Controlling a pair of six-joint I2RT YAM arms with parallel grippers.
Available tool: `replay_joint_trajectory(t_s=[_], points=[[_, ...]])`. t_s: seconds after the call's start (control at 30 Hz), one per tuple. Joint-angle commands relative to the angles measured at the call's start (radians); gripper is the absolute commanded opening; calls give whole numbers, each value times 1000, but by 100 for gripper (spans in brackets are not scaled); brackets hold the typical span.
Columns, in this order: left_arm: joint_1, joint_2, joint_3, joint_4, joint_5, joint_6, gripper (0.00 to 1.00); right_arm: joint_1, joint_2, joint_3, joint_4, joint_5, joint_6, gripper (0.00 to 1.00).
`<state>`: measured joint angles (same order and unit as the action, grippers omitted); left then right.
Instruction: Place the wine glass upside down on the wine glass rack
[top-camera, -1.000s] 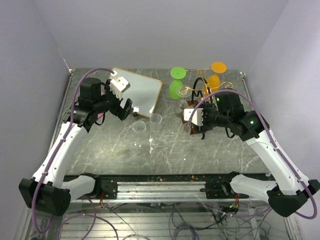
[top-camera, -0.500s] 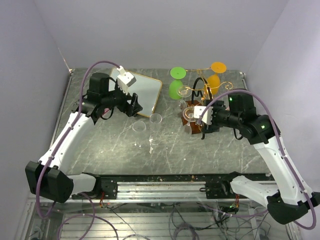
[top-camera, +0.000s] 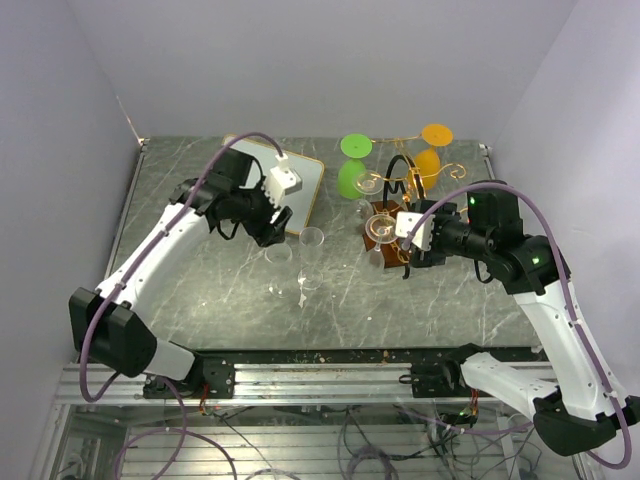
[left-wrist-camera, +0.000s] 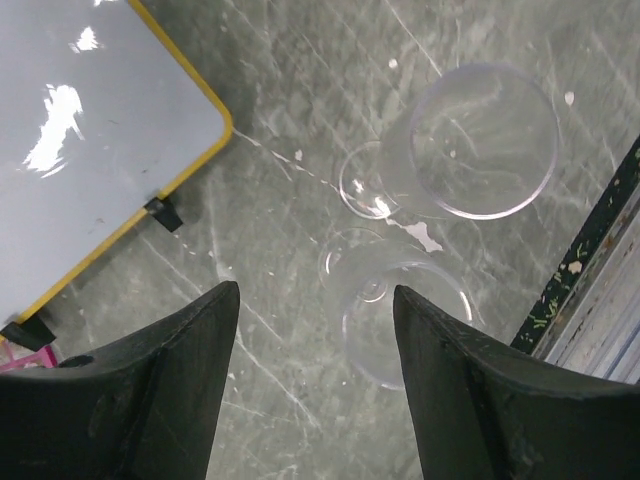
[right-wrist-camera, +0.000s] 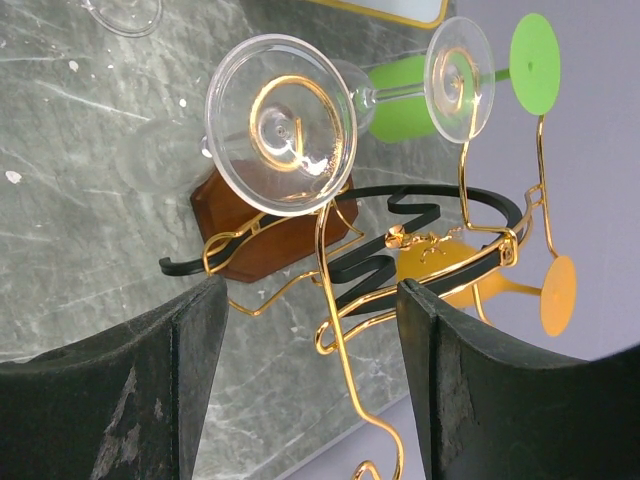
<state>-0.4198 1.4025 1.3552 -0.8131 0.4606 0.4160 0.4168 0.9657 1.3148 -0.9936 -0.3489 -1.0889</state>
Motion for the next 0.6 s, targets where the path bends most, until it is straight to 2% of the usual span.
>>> replay_joint_trajectory(t_s=[0.0,0.17,0.3,0.57], points=[[-51,29,10,-85,-74,59,72,-4,-5,18,2,-2,9,68],[-83,68,0,-101,-119,66,65,-6,-3,2,13,12,9,68],[-100,91,1,-130,-137,80,55,-7,-4,-4,16,19,9,68],[-114,96,18,-221,-155,133,25,-6,7,2,20,25,6,68]])
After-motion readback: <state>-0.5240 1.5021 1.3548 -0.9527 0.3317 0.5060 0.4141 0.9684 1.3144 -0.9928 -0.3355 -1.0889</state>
